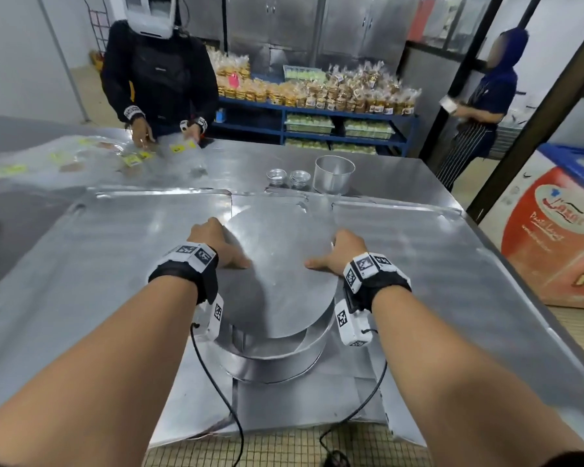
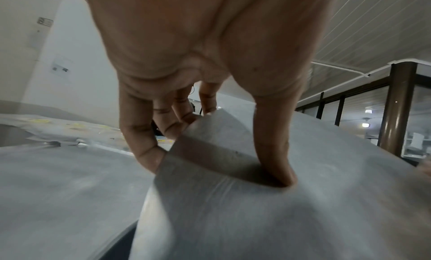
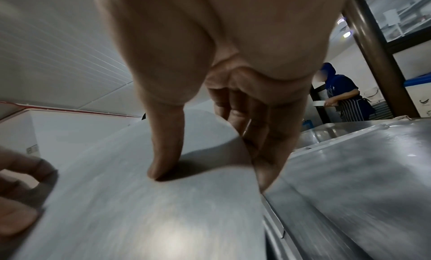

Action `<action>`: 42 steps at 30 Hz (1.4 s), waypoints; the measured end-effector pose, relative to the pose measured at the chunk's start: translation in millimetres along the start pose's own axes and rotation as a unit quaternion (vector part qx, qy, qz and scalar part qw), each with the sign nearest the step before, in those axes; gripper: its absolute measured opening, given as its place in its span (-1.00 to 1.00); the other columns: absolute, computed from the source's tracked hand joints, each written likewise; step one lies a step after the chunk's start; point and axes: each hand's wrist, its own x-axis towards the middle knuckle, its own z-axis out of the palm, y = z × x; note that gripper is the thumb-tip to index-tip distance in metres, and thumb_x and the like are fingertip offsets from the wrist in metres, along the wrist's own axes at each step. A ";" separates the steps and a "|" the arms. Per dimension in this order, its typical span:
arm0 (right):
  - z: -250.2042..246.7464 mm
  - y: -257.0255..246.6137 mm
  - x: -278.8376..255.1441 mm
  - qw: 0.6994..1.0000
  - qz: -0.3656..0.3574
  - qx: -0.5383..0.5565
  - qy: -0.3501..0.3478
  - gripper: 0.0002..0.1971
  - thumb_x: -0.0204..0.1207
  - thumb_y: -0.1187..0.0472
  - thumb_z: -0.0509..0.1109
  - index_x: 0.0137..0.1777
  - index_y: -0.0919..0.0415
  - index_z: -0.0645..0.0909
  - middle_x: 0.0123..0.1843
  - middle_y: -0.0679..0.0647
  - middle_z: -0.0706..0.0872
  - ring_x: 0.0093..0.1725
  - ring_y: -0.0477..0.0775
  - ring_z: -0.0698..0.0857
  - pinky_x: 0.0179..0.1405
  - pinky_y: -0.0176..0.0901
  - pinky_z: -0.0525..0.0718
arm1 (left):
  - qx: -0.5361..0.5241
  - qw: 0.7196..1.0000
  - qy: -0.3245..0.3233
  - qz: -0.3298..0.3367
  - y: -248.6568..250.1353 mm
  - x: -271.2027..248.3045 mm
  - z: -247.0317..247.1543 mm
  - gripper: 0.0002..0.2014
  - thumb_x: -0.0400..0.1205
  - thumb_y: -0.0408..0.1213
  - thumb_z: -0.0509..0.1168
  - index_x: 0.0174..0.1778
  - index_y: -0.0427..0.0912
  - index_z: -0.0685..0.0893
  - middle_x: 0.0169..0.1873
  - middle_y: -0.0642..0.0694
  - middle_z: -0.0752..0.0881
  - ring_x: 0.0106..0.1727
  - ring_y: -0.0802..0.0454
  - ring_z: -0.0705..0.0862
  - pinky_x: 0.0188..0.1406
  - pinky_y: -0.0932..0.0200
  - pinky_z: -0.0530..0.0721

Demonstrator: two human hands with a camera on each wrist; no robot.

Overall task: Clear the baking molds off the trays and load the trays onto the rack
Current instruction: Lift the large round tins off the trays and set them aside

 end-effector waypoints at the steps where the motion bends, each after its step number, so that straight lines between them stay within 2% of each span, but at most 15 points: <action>1: 2.8 1.0 1.8 1.000 -0.008 -0.010 -0.007 -0.50 0.18 -0.06 0.73 -0.01 0.18 0.65 -0.03 0.10 0.74 -0.08 0.10 0.69 -0.18 -0.26 0.52 | -0.003 1.000 0.000 0.009 -4.1 -2.4 1.6 -0.33 0.20 0.02 0.70 0.11 -0.14 0.57 0.16 -0.16 0.60 0.05 -0.11 0.61 -0.05 0.09 0.60; 5: 10.9 5.0 5.7 0.997 -0.021 -0.032 -0.066 -0.69 0.31 0.04 0.65 -0.08 0.23 0.76 -0.15 0.10 0.80 -0.24 0.09 0.73 -0.45 -0.28 0.53 | -0.026 0.999 -0.013 0.018 -17.9 -1.5 6.6 -0.66 0.35 0.08 0.61 -0.16 -0.06 0.75 -0.02 -0.08 0.78 -0.05 -0.02 0.65 -0.10 0.21 0.54; 12: 11.2 6.3 9.9 0.990 -0.081 -0.040 -0.108 -0.72 0.57 0.15 0.39 0.26 0.12 0.65 0.08 0.12 0.78 -0.01 0.17 0.78 -0.22 -0.14 0.70 | -0.019 0.999 -0.025 0.019 -30.7 5.6 12.4 -0.61 0.43 0.11 0.54 -0.02 -0.13 0.83 -0.04 -0.10 0.81 -0.08 -0.01 0.66 -0.14 0.19 0.57; 15: 11.5 12.7 8.5 0.988 -0.080 0.046 -0.122 -0.76 0.64 0.26 0.25 0.24 0.06 0.60 -0.18 0.09 0.72 -0.50 -0.09 0.72 -0.62 -0.21 0.60 | -0.022 0.999 -0.008 0.023 -33.3 8.2 13.9 -0.56 0.47 0.15 0.48 0.01 -0.16 0.85 -0.07 -0.14 0.82 -0.12 -0.05 0.67 -0.18 0.17 0.60; 17: 11.6 16.2 9.7 0.986 -0.054 0.064 -0.141 -0.77 0.67 0.28 0.25 0.27 0.11 0.59 -0.22 0.15 0.68 -0.64 -0.12 0.64 -0.69 -0.28 0.55 | -0.022 0.999 -0.004 0.036 -33.2 7.9 15.7 -0.63 0.48 0.10 0.49 -0.02 -0.14 0.85 -0.09 -0.11 0.80 -0.12 -0.02 0.64 -0.17 0.19 0.56; 20: 14.6 19.3 10.9 0.983 -0.014 0.063 -0.170 -0.79 0.61 0.40 0.34 0.23 0.35 0.61 -0.30 0.20 0.54 -0.58 -0.02 0.56 -0.62 -0.25 0.59 | -0.019 0.999 0.004 0.049 -34.0 5.4 18.6 -0.72 0.41 -0.05 0.59 -0.05 -0.09 0.81 -0.06 -0.07 0.72 -0.12 0.00 0.63 -0.19 0.19 0.55; 22: 15.5 20.0 11.1 0.985 -0.009 0.036 -0.169 -0.92 0.58 0.42 0.39 -0.13 0.29 0.59 -0.36 0.18 0.49 -0.53 0.02 0.53 -0.59 -0.24 0.61 | -0.022 0.998 0.004 0.057 -35.2 5.8 21.1 -0.74 0.37 -0.16 0.59 -0.06 -0.07 0.78 -0.06 -0.08 0.73 -0.15 -0.02 0.67 -0.25 0.20 0.58; 23: 15.6 20.6 12.2 0.986 -0.010 0.023 -0.165 -0.80 0.56 0.41 0.41 -0.27 0.24 0.54 -0.40 0.17 0.49 -0.51 0.04 0.55 -0.60 -0.26 0.61 | -0.022 0.998 0.002 0.061 -35.8 6.2 22.0 -0.76 0.38 -0.19 0.58 -0.07 -0.07 0.79 -0.08 -0.08 0.75 -0.16 -0.02 0.68 -0.27 0.21 0.59; 25: 15.0 19.5 13.7 0.989 -0.022 0.002 -0.148 -0.76 0.50 0.40 0.47 -0.37 0.21 0.59 -0.43 0.13 0.60 -0.44 0.11 0.67 -0.54 -0.25 0.67 | -0.019 0.998 0.002 0.067 -36.8 7.0 23.7 -0.81 0.39 -0.22 0.55 -0.10 -0.11 0.81 -0.12 -0.12 0.78 -0.18 -0.03 0.67 -0.27 0.22 0.61; 27: 13.4 17.6 14.7 0.990 -0.030 -0.027 -0.134 -0.88 0.36 0.41 0.58 -0.19 0.19 0.81 -0.32 0.10 0.77 -0.26 0.13 0.81 -0.25 -0.12 0.82 | -0.012 0.997 0.009 0.074 -38.0 8.7 24.9 -0.87 0.41 -0.25 0.53 -0.19 -0.19 0.82 -0.19 -0.21 0.79 -0.24 -0.03 0.61 -0.24 0.18 0.62; 30: 15.4 15.5 16.4 0.993 -0.037 -0.067 -0.089 -0.61 0.20 0.40 0.67 0.05 0.14 0.84 -0.13 0.04 0.85 -0.10 0.01 0.81 0.03 -0.23 0.76 | 0.003 0.998 0.011 0.063 -37.5 9.0 24.3 -0.87 0.42 -0.29 0.53 -0.26 -0.09 0.68 -0.28 -0.16 0.61 -0.25 -0.04 0.52 -0.22 0.20 0.53; 33: 20.8 17.9 14.4 0.995 -0.034 -0.080 -0.049 -0.47 0.18 0.33 0.70 0.21 0.14 0.77 0.01 0.08 0.79 -0.07 0.01 0.76 -0.04 -0.30 0.67 | 0.033 0.999 -0.010 0.033 -40.3 7.8 21.9 -0.78 0.40 -0.19 0.54 -0.25 -0.11 0.61 -0.32 -0.11 0.58 -0.36 -0.06 0.51 -0.37 0.23 0.50; 37: 29.5 27.5 7.3 0.991 0.040 -0.102 -0.073 -0.50 0.20 0.25 0.72 0.18 0.22 0.75 0.06 0.19 0.78 -0.07 0.18 0.79 0.00 -0.07 0.78 | 0.084 0.995 -0.054 -0.013 -49.9 8.2 20.7 -0.81 0.50 -0.27 0.46 -0.31 -0.29 0.63 -0.40 -0.16 0.60 -0.46 -0.08 0.51 -0.54 0.26 0.43; 39: 34.1 32.7 0.1 0.984 0.065 -0.131 -0.105 -0.60 0.22 0.16 0.71 0.06 0.22 0.77 -0.05 0.16 0.80 -0.13 0.16 0.77 -0.17 -0.16 0.70 | 0.104 0.991 -0.073 -0.029 -55.0 8.2 21.0 -0.93 0.51 -0.36 0.42 -0.23 -0.30 0.72 -0.31 -0.18 0.70 -0.37 -0.11 0.62 -0.43 0.21 0.57; 42: 40.5 42.2 -3.2 0.984 0.081 -0.106 -0.121 -0.63 0.19 0.14 0.70 0.02 0.18 0.80 -0.14 0.09 0.83 -0.19 0.09 0.78 -0.35 -0.31 0.58 | 0.111 0.983 -0.134 -0.058 -66.6 12.6 27.3 -0.81 0.42 -0.35 0.52 -0.10 -0.34 0.78 -0.18 -0.26 0.82 -0.18 -0.19 0.80 -0.09 0.03 0.79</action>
